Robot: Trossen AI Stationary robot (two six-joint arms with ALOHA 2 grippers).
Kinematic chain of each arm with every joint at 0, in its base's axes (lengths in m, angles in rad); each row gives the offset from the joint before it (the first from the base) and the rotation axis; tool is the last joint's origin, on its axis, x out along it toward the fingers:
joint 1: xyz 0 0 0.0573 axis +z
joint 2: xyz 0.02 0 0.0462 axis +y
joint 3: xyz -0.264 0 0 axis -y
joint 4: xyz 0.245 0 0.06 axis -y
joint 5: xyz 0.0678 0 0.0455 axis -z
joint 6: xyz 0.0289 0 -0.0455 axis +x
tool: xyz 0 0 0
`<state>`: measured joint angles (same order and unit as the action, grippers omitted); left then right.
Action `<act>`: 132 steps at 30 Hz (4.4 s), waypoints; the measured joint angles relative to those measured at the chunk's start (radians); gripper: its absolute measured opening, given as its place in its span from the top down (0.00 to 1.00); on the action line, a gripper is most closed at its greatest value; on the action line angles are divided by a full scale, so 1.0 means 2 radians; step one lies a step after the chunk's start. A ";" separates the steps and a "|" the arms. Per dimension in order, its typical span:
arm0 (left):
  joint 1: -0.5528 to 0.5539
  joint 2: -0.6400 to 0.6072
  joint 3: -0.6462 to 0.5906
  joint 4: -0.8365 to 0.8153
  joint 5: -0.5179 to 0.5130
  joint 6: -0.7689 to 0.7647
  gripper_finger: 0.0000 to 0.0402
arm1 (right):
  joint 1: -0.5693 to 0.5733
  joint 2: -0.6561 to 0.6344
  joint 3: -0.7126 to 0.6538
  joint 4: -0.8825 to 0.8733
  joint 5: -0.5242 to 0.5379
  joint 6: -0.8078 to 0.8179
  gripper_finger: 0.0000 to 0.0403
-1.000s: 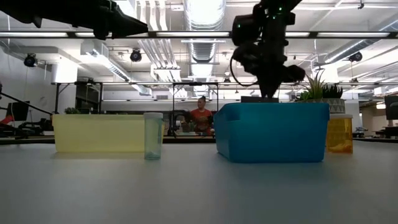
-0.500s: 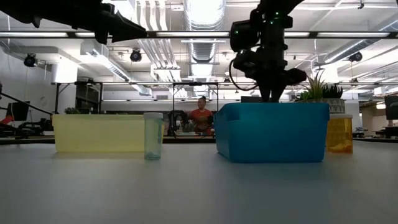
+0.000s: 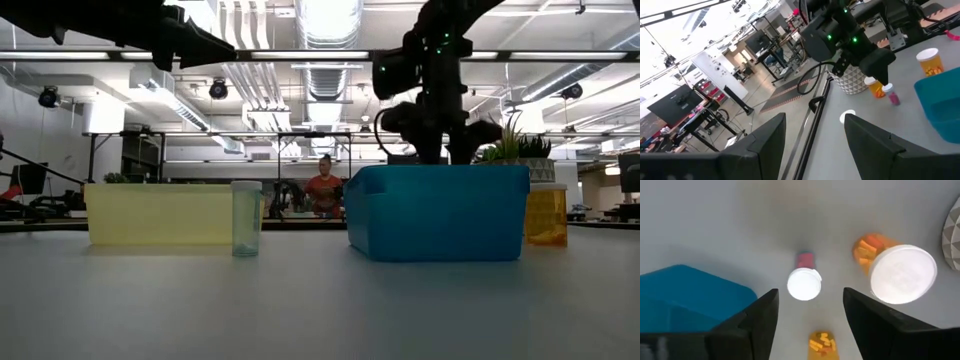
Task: Pick and place medicine bottles into bin by pill shape (circle, oval)
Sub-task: Put the blue capsule bottle into the blue bin
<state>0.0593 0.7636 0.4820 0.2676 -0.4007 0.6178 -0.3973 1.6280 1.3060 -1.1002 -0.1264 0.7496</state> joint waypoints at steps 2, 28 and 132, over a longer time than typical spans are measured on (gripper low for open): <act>0.000 0.001 0.000 -0.001 0.000 0.001 0.53 | 0.001 0.002 -0.003 0.009 0.003 0.001 0.46; 0.000 0.001 0.000 -0.003 -0.001 0.008 0.53 | 0.027 0.006 -0.046 0.076 0.039 0.036 0.47; 0.000 0.001 0.000 -0.009 -0.001 0.009 0.53 | 0.219 0.112 0.143 -0.031 0.053 0.064 0.71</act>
<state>0.0593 0.7658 0.4820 0.2501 -0.4023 0.6350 0.0410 1.8515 1.5928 -1.1614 -0.0199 0.8772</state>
